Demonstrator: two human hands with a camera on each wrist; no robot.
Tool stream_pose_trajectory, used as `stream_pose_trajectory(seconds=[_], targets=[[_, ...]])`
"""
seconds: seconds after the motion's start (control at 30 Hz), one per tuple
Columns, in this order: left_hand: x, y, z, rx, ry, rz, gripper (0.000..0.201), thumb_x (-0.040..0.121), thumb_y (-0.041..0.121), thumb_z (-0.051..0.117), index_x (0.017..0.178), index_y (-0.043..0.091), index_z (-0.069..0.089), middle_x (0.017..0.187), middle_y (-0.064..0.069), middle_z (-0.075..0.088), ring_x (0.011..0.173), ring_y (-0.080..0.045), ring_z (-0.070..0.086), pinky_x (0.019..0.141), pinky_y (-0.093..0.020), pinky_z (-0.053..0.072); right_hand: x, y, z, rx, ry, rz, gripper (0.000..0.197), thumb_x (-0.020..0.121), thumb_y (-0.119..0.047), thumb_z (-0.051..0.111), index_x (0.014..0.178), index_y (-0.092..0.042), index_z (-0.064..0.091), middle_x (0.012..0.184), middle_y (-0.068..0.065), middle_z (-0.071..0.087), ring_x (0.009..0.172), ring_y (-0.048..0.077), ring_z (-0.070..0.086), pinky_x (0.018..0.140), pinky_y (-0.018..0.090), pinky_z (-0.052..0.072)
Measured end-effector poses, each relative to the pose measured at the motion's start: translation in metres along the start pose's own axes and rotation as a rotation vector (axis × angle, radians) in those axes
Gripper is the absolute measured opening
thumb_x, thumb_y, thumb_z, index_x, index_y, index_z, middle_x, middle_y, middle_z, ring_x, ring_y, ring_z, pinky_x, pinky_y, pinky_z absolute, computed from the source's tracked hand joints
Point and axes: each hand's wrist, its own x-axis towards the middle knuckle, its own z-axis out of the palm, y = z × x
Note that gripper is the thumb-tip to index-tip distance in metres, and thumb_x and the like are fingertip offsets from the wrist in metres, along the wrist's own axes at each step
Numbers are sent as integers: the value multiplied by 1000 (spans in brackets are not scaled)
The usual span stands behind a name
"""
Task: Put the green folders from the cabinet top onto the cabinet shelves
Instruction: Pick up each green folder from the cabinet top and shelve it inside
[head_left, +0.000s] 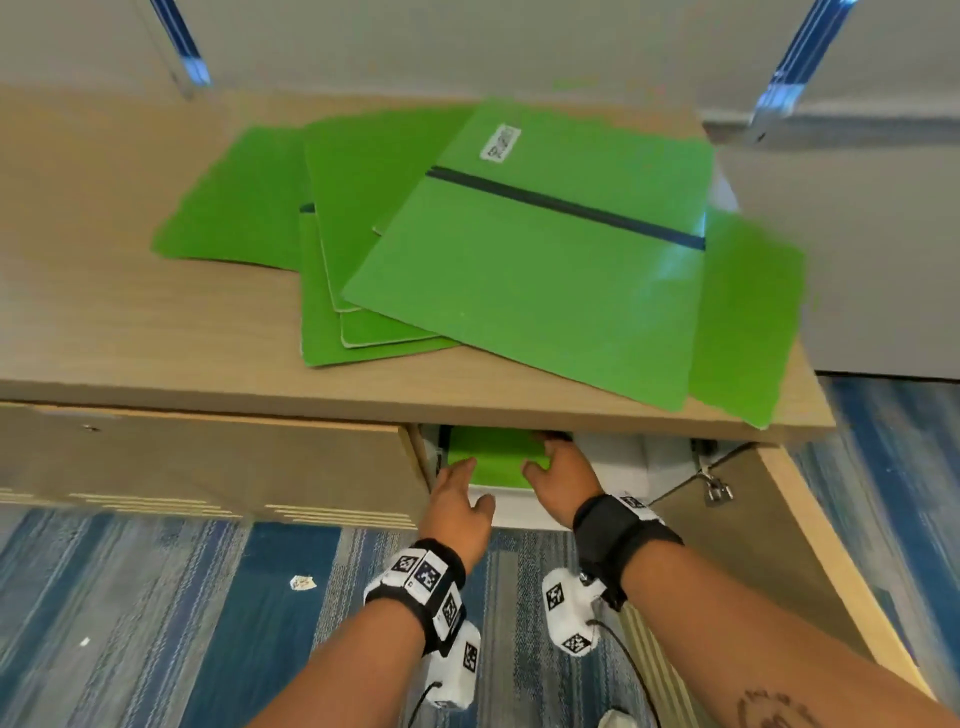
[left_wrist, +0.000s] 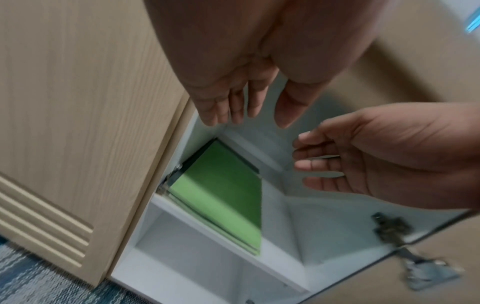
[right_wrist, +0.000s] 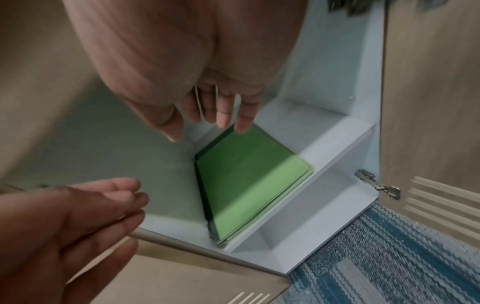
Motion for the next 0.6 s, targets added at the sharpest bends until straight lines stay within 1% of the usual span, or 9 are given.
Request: stream_pose_trajectory(seconds=[0.13,0.2,0.27,0.3,0.37,0.43,0.5,0.53,0.6], targets=[[-36,33,-30,24,4,45,50,93,19,53,141,22,42,149,1,38,134,-18,39,108,-22,28,-56,-27,-31,94,-8,11,39,92,-22,57,129,-15,53,133,5,55,115,20,56,101,29,44],[-52,52,-47,12,4,59,49,92,18,53,140,22,44,145,0,41,132,-18,42,111,-29,33,-80,-44,-50,122,10,-24,28,91,-22,56,119,-19,59,122,0,62,106,14,59,93,24,45],[-60,71,-61,5,32,75,46,92,18,53,137,22,47,137,2,48,127,-17,47,109,-31,37,-94,-62,-69,109,49,-82,17,91,-20,54,106,-25,62,108,-5,66,97,10,59,81,18,42],[-63,82,-69,-5,56,89,41,92,18,53,133,24,50,130,4,53,122,-16,51,105,-30,40,-98,-73,-80,115,89,-108,15,91,-19,54,100,-27,61,103,-6,66,95,10,59,79,18,42],[-69,106,-83,-14,108,136,29,95,22,50,123,30,55,117,10,60,109,-11,58,97,-28,46,-102,-90,-103,140,195,-139,15,89,-15,54,97,-27,60,103,-5,65,98,14,59,87,23,47],[-71,130,-95,7,156,206,24,96,23,49,117,31,57,114,13,61,101,-3,58,96,-26,49,-99,-100,-122,60,267,-151,28,88,-15,55,115,-19,58,123,1,59,116,19,54,102,29,42],[-68,147,-100,46,174,284,28,94,19,52,120,30,57,120,14,57,105,1,53,100,-21,43,-92,-99,-134,-181,220,-143,59,87,-21,56,143,-16,37,153,4,33,140,24,31,116,34,29],[-66,154,-102,71,173,322,31,94,18,53,123,29,55,124,15,53,110,1,49,104,-18,38,-89,-95,-139,-294,179,-142,70,87,-24,56,150,-17,24,160,3,18,146,25,19,119,38,23],[-64,163,-105,126,170,375,37,93,18,53,129,28,51,131,16,45,120,0,40,107,-16,26,-86,-86,-143,-465,98,-143,77,88,-28,55,152,-20,14,162,1,6,149,25,9,121,43,16]])
